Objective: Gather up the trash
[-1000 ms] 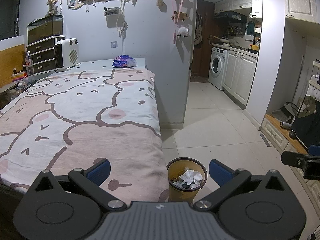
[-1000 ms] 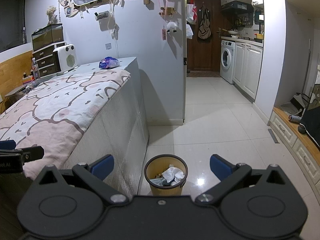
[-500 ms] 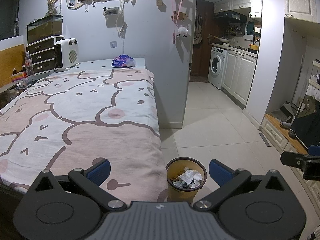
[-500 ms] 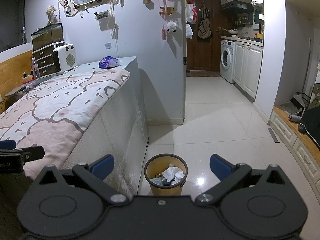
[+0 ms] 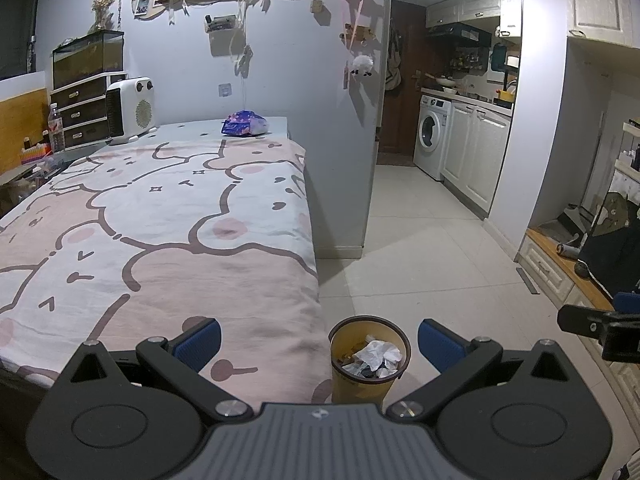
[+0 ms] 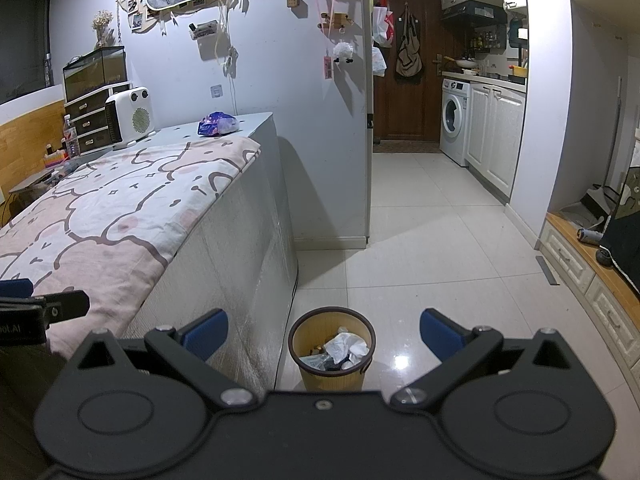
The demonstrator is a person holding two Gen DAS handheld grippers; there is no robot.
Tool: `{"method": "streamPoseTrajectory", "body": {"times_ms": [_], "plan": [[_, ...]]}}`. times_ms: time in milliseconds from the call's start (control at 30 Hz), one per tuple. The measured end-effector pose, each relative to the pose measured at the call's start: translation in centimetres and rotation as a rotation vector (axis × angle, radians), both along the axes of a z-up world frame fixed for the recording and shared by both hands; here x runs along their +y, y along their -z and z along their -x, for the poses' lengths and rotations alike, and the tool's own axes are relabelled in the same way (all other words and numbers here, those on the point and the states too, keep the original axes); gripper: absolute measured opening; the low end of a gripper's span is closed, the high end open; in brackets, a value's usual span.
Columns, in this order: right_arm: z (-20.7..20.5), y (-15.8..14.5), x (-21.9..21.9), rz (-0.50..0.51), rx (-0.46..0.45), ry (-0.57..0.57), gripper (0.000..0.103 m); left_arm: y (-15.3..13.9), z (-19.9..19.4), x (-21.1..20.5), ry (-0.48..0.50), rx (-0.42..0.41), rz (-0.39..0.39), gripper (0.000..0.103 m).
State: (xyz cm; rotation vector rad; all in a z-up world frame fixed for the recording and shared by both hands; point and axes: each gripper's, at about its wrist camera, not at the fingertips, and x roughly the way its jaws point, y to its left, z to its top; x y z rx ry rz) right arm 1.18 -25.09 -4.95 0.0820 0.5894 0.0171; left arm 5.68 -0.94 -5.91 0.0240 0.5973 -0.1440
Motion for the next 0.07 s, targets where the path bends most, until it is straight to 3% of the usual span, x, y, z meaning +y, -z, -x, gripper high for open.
{"method": "streamPoseTrajectory", "body": {"times_ms": [67], "plan": [[0.02, -0.01, 0.0, 0.001, 0.0, -0.001, 0.103, -0.02, 0.06, -0.25, 0.001, -0.001, 0.0, 0.103]]}}
